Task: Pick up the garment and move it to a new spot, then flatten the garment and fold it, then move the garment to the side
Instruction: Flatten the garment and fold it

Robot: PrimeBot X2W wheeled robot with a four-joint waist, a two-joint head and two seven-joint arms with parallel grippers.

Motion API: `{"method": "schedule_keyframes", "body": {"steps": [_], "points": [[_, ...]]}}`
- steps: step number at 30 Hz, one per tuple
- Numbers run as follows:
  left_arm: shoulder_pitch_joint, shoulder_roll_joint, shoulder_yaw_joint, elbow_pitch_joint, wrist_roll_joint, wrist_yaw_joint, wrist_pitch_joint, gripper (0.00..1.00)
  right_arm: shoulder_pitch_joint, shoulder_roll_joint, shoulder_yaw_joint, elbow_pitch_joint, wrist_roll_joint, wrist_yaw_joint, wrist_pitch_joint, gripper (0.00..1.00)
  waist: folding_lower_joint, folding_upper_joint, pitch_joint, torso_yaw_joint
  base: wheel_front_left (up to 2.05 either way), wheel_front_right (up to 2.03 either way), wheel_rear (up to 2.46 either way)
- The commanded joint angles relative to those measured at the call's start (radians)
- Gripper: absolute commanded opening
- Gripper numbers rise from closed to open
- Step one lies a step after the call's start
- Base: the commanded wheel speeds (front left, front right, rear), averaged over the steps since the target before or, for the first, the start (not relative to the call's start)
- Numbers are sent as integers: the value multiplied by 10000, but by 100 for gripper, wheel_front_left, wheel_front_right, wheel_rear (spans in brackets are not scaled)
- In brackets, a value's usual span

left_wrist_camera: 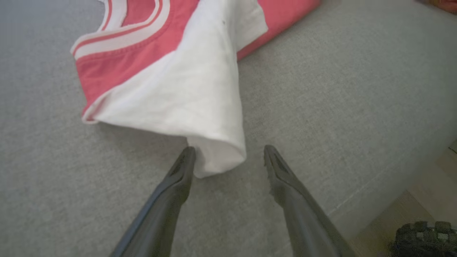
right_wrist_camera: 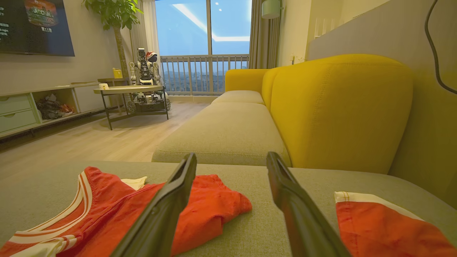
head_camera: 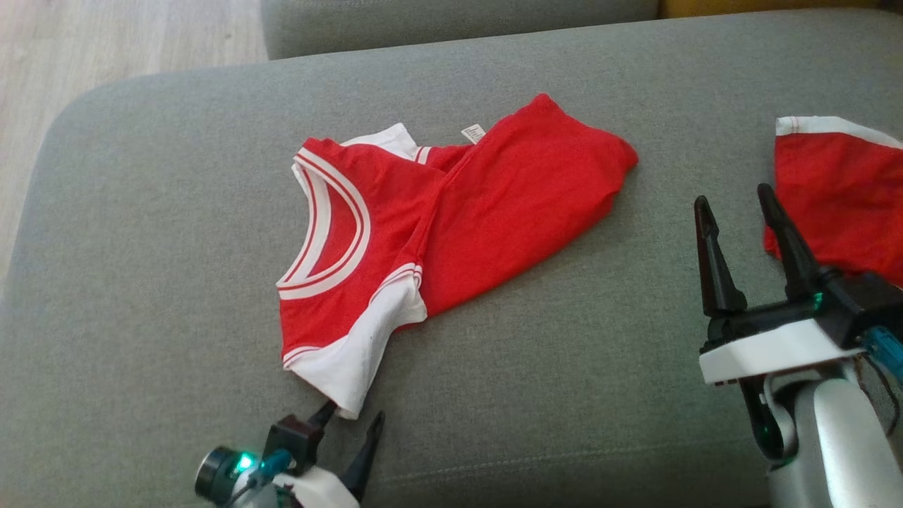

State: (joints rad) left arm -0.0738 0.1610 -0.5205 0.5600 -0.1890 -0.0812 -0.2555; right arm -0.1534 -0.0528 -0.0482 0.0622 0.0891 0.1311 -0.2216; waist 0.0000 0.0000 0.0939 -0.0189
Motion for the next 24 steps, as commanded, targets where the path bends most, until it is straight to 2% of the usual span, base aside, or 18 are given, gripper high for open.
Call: {"method": "schedule_keyframes", "body": {"steps": [1, 4, 5, 6, 11, 16, 19, 24], "points": [[-557, -9, 375, -161, 40, 89, -61, 100, -389, 26, 264, -348, -29, -4, -63, 100, 0, 0, 9, -27, 0, 0, 0], [-626, -73, 389, -89, 5, 58, -61, 100, -385, 26, 227, -379, -39, -4, -38, 100, 0, 0, 45, -22, 0, 0, 0], [-644, -97, 384, -34, -44, 17, -61, 65, -383, 26, 209, -389, -41, -4, -33, 100, 0, 0, 53, -12, 0, 0, 0], [-669, -110, 362, 12, -85, -34, -61, 0, -382, 26, 190, -395, -44, -4, -31, 100, 0, 0, 59, 3, 0, 0, 0], [-646, -181, 567, -562, -565, -246, -62, 0, -358, 26, 50, -370, -24, -4, -14, 100, 0, 0, 62, 193, 0, 0, 0], [-313, -306, 1167, -2370, -1938, -456, -62, 0, -448, 26, -80, -194, -85, -4, 215, 100, 0, 0, 73, 636, 0, 0, 0], [-168, -307, 1437, -3074, -2336, -474, -62, 0, -599, 26, -160, -95, -132, -4, 395, 100, 0, 0, 73, 855, 0, 0, 0], [-47, -264, 1365, -4133, -2778, -489, -62, 0, -1537, 21, -318, 421, -384, -4, 1358, 100, 0, 0, 201, 1437, 0, 0, 0]]}}
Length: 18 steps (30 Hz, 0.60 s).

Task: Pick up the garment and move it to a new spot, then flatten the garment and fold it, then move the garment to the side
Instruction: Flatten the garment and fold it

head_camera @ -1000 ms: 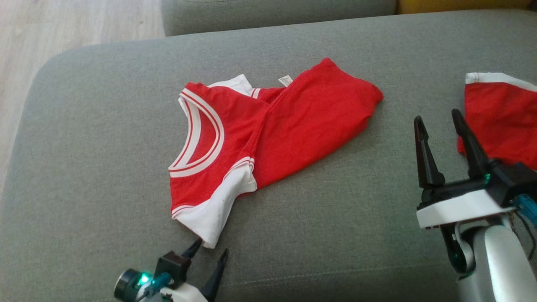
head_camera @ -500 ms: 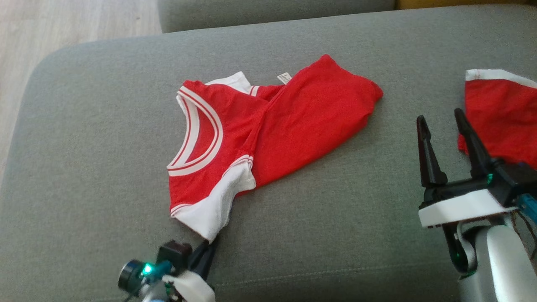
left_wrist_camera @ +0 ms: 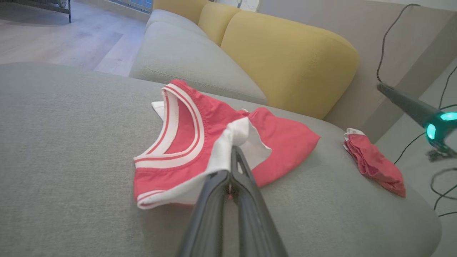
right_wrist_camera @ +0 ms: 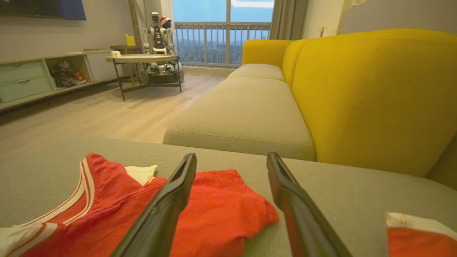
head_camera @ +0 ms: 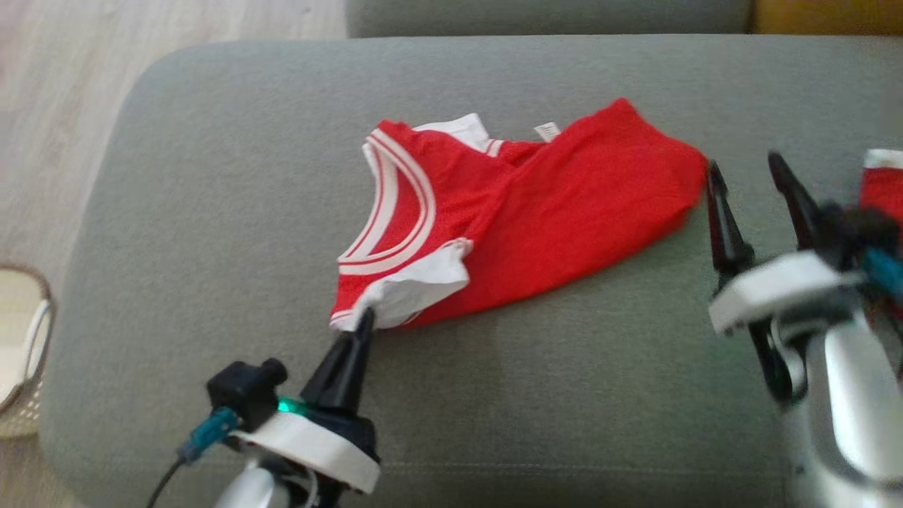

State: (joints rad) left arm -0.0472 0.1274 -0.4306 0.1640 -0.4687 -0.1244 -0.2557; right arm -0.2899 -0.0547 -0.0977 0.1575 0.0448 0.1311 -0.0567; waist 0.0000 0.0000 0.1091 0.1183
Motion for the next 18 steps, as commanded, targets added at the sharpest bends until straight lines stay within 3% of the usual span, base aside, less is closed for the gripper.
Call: {"method": "schedule_keyframes", "body": {"steps": [1, 6, 18], "points": [[-390, 122, 134, -457, -3, -59, -60, 0, -763, -100, 314, -219, -97, -4, 203, 100, 0, 0, 221, 304, 0, 0, 0], [-749, 55, -579, -888, 96, -61, -60, 0, -2621, -888, 754, 1111, -207, -4, 1310, 100, 0, 0, 967, 890, 0, 0, 0], [-2361, -318, -2081, -618, 426, -62, -60, 0, -6707, -2443, 581, 5949, -217, -4, 2731, 100, 0, 0, 2896, 2120, 0, 0, 0]]}}
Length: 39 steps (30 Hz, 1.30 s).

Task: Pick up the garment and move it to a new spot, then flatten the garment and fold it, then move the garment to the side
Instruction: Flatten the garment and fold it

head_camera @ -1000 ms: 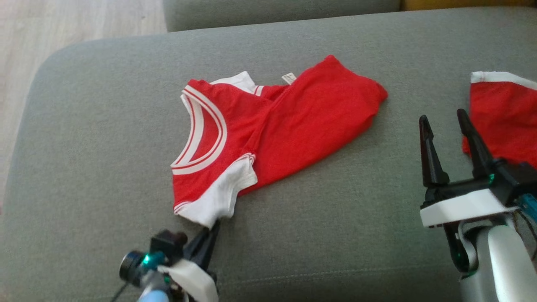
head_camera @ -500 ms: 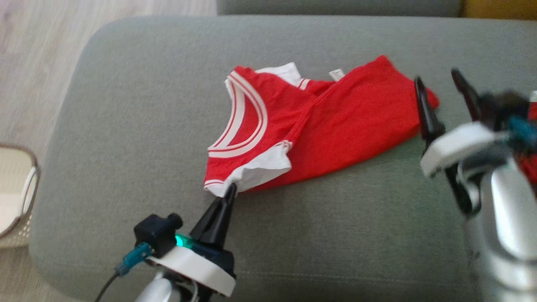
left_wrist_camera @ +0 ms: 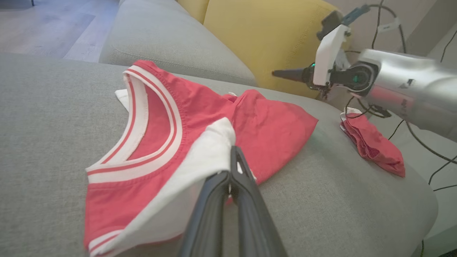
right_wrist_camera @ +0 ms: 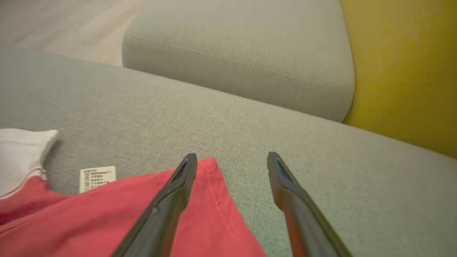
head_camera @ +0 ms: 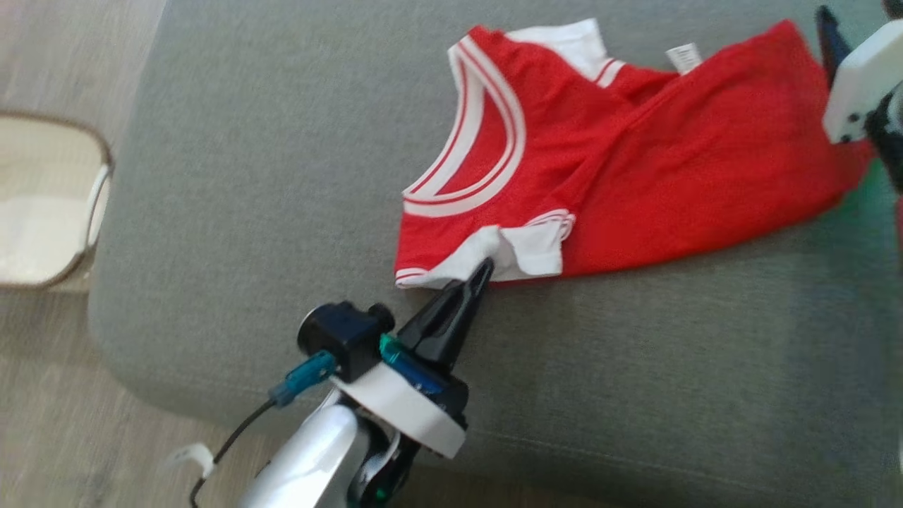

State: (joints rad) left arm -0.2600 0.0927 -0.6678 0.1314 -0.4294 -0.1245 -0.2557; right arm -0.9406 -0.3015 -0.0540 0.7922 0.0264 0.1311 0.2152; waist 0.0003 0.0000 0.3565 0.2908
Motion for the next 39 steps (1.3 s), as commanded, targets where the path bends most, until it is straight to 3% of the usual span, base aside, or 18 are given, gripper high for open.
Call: {"method": "schedule_keyframes", "body": {"steps": [1, 8, 18, 20, 29, 39], "points": [[-344, 2, 235, -285, 34, -60, -60, 0, -437, -34, 163, -71, 5, -4, 85, 100, -3, 0, 524, 458, 0, 0, 0], [-715, -117, 114, -250, -29, -61, -61, 0, -1560, -263, 738, 1639, 272, -4, 390, 100, -3, 0, 882, 671, 0, 0, 0], [-799, -152, 181, -199, -63, -61, -61, 0, -2169, -426, 1363, 3025, 449, -4, 32, 100, -3, 0, 1009, 715, 0, 0, 0], [-789, -158, 210, -173, -61, -61, -61, 0, -2204, -366, 1425, 3241, 547, -4, -21, 0, -3, 0, 989, 697, 0, 0, 0], [-698, -132, 666, -69, -62, -61, -61, 0, -2199, -205, 1980, 3534, 958, -4, -865, 0, -3, 0, 625, 354, 0, 0, 0], [-213, 114, 2204, -260, -500, -61, -61, 0, -1406, 181, 3338, 2606, 2279, -4, -2701, 0, -3, 0, -950, -849, 0, 0, 0]]}}
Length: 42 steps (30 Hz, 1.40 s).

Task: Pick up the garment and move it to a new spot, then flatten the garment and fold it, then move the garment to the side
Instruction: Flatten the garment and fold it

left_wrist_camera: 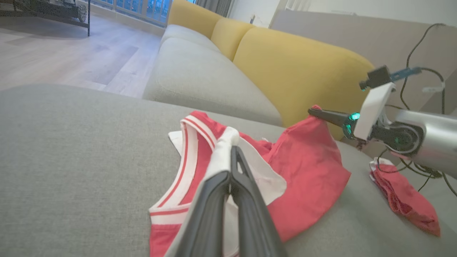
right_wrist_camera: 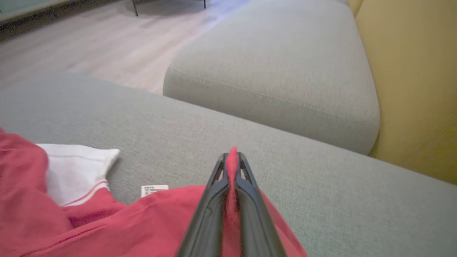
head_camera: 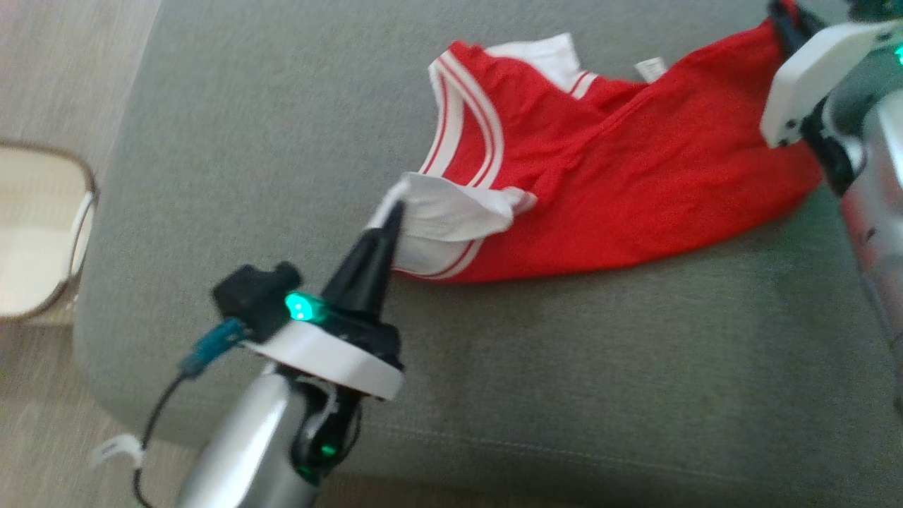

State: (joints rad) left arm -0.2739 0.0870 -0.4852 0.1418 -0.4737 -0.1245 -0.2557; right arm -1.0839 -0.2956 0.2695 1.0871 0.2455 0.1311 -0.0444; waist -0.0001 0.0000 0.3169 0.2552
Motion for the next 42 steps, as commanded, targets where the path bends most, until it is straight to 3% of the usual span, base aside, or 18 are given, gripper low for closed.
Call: {"method": "schedule_keyframes", "body": {"steps": [1, 6, 11, 17, 20, 27, 33, 36, 39, 42], "points": [[-34, 219, 569, -410, -214, -61, -61, 0, 162, 107, 291, -575, 344, -4, -212, 0, 1, 0, -753, -635, 0, 0, 0], [-39, 384, 1641, -919, -1444, -56, -23, 0, 876, -352, 1232, -2307, 1700, -4, -717, 0, 1, 0, -1683, -1325, 0, 0, 0], [-342, 758, 2424, -1872, -2083, 244, 531, 0, 1459, -1074, 1231, -3854, 2540, -4, -1043, 0, 1, 0, -2424, -1964, 0, 0, 0], [-915, 1011, 3196, -2961, -2808, 853, 1429, 0, 1966, -1340, 399, -5184, 2778, -4, -1112, 0, 1, 0, -3041, -2535, 0, 0, 0], [-1247, 738, 3539, -3438, -3694, 1224, 1992, 0, 2258, -1335, -229, -6022, 2807, -4, -1193, 0, 1, 0, -3276, -2686, 0, 0, 0], [-1810, 496, 4126, -4576, -4639, 2129, 2751, 0, 3030, -1129, -1842, -8201, 2519, -4, -962, 0, 1, 0, -3508, -2870, 0, 0, 0], [-2275, 414, 4828, -5731, -5262, 3087, 3224, 0, 3937, -564, -3018, -10898, 2095, -4, 428, 0, 1, 0, -3534, -2966, 0, 0, 0], [-2610, 694, 5102, -6093, -5407, 3660, 3780, 0, 4241, -10, -3553, -12246, 1971, -4, 1654, 0, 1, 0, -3309, -3012, 0, 0, 0], [-3194, 1107, 5118, -5824, -5406, 3946, 4357, 0, 3990, 235, -3698, -12736, 1796, -4, 2484, 0, 1, 0, -2773, -3022, 0, 0, 0], [-4173, 1425, 5045, -5049, -5539, 4159, 4974, 0, 3245, 622, -3780, -12469, 1919, -4, 3267, 0, 1, 0, -1878, -3004, 0, 0, 0]]}}
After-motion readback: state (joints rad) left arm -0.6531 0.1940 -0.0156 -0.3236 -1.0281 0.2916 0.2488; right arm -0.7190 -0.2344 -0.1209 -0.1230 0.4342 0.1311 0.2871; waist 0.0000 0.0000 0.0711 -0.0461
